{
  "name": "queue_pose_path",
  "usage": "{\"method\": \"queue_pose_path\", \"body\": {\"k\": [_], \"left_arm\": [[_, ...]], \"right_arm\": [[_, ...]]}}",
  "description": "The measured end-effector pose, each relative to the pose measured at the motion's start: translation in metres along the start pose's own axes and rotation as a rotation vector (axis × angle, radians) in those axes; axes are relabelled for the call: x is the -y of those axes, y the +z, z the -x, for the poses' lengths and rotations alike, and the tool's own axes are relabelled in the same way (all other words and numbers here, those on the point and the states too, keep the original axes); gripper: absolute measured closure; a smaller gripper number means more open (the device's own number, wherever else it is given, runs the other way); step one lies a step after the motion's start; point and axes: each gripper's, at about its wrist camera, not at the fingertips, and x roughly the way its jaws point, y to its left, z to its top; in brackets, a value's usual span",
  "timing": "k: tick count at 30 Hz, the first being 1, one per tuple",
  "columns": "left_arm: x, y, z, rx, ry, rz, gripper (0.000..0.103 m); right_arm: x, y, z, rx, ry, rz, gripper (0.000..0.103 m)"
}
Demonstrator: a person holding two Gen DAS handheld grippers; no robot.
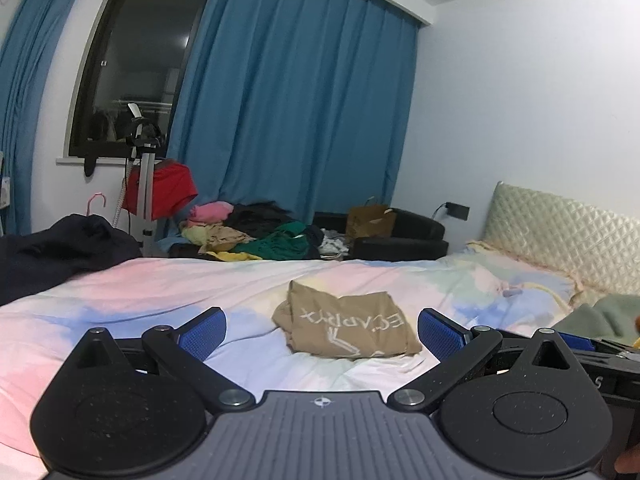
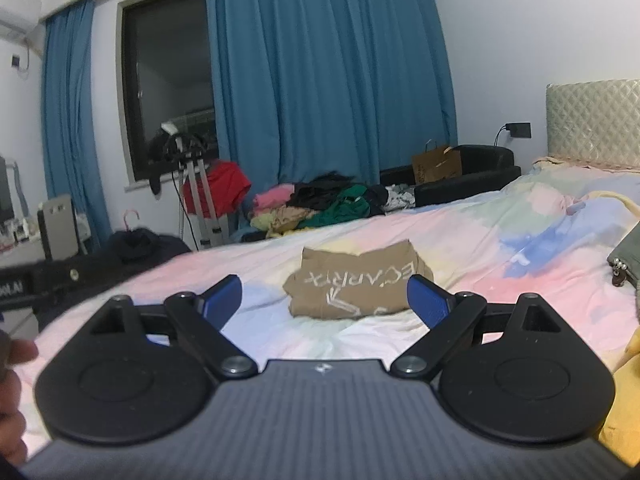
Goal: Fold clothes
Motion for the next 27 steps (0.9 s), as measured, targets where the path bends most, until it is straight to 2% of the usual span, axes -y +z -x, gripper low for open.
{"method": "queue_pose_path", "body": {"k": [5, 13, 20, 27], "left_arm": [[0.000, -0.013, -0.007, -0.007, 0.024, -0.024, 0.000], [-0.005, -0.027, -0.020, -0.037, 0.039, -0.026, 0.000], [-0.008, -0.030, -0.020, -0.043, 0.050, -0.040, 0.000], [-0.004, -0.031, -0.021, -0.047, 0.058, -0.057, 0.000]], "right_arm": [[-0.006, -0.019, -0.007, -0.006, -0.015, 0.027, 0.012], [-0.004, -0.030, -0.015, -0.013, -0.050, 0.037, 0.012], [-0.001, -0.038, -0.011, 0.001, -0.071, 0.011, 0.012], [-0.007, -0.039, -0.012, -0.010, -0.072, 0.055, 0.012]]}}
